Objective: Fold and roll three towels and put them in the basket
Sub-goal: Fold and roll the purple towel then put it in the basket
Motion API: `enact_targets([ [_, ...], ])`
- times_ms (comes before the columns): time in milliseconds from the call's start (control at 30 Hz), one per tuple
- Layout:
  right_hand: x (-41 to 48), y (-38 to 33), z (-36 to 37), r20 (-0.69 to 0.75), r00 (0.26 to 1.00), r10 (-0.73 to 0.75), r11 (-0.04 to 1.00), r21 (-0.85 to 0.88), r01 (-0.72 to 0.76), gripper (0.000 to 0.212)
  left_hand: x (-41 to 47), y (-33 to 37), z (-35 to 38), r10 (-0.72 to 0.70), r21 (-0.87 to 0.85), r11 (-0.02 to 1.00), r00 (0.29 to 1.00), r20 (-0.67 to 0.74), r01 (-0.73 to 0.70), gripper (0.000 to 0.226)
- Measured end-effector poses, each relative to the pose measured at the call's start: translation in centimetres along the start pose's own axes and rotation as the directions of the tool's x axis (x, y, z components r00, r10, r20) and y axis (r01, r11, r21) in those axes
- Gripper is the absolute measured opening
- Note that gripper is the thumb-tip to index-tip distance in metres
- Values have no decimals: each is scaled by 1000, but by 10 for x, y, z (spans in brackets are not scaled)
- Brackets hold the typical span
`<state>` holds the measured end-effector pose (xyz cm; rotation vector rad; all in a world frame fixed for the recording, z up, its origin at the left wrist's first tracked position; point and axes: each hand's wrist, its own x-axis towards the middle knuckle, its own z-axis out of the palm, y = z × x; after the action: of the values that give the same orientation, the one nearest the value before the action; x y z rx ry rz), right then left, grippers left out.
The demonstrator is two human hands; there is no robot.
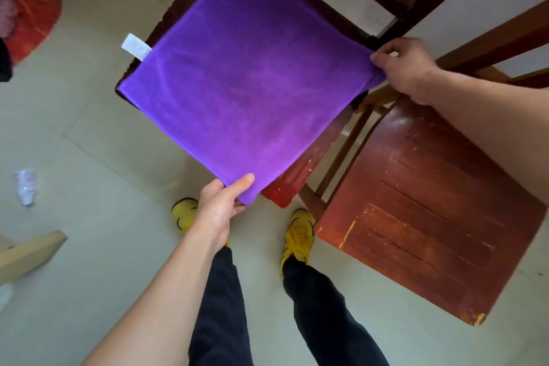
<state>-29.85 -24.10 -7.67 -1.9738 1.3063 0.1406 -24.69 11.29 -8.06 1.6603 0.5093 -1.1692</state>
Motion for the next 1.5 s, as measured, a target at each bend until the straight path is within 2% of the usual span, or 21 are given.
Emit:
enact_targets([
  [67,3,3,-3,-6,999,-54,995,-84,53,19,0,-3,-1,1,52,999,1000,-11,-1,7],
  [167,6,5,-8,-17,994,-110,969,-225,103,30,1,-4,-3,-31,-37,999,999,9,31,5],
  [200,6,5,-9,-14,992,-126,957,-266,118,34,2,-6,-4,-45,-16,999,999,19,45,7],
  [300,7,9,-11,11,989,-147,929,-341,142,38,-1,-14,-3,-96,111,990,993,72,88,15],
  [433,8,22,-15,94,982,-163,890,-416,187,43,-7,-21,3,-160,216,968,979,129,130,42],
  [567,5,29,-18,193,970,-150,869,-443,223,50,-9,-40,14,-148,255,959,986,74,125,26],
  [667,6,33,-15,190,973,-129,884,-422,199,40,-6,-57,22,-138,184,971,988,-75,150,10],
  [733,9,35,-14,116,992,-43,962,-262,73,34,-3,-67,21,-191,62,978,974,-118,199,12],
  [800,6,36,-15,76,990,122,992,36,-125,33,-3,-77,18,-268,-161,954,961,-73,254,13],
  [833,3,35,-14,74,980,185,970,148,-194,34,-4,-79,18,-293,-276,922,955,-38,272,15],
  [900,-1,34,-13,48,965,256,931,256,-260,34,-12,-81,19,-326,-429,854,946,-2,293,21],
  [1000,-12,28,-15,2,941,338,861,404,-310,33,-31,-78,26,-377,-522,797,926,-33,305,16],
  [1100,-23,13,-24,-7,916,400,797,495,-345,32,-48,-68,26,-392,-524,796,918,-66,302,16],
  [1233,-36,-32,-38,-12,912,410,737,594,-324,33,-67,-24,9,-274,-481,861,947,-168,164,25],
  [1367,-33,-89,-35,-54,923,381,716,649,-257,29,-66,42,-20,-160,-379,924,947,-279,44,16],
  [1500,-20,-139,-18,-60,940,337,712,670,-212,24,-46,91,-49,-118,-255,967,919,-376,19,12],
])
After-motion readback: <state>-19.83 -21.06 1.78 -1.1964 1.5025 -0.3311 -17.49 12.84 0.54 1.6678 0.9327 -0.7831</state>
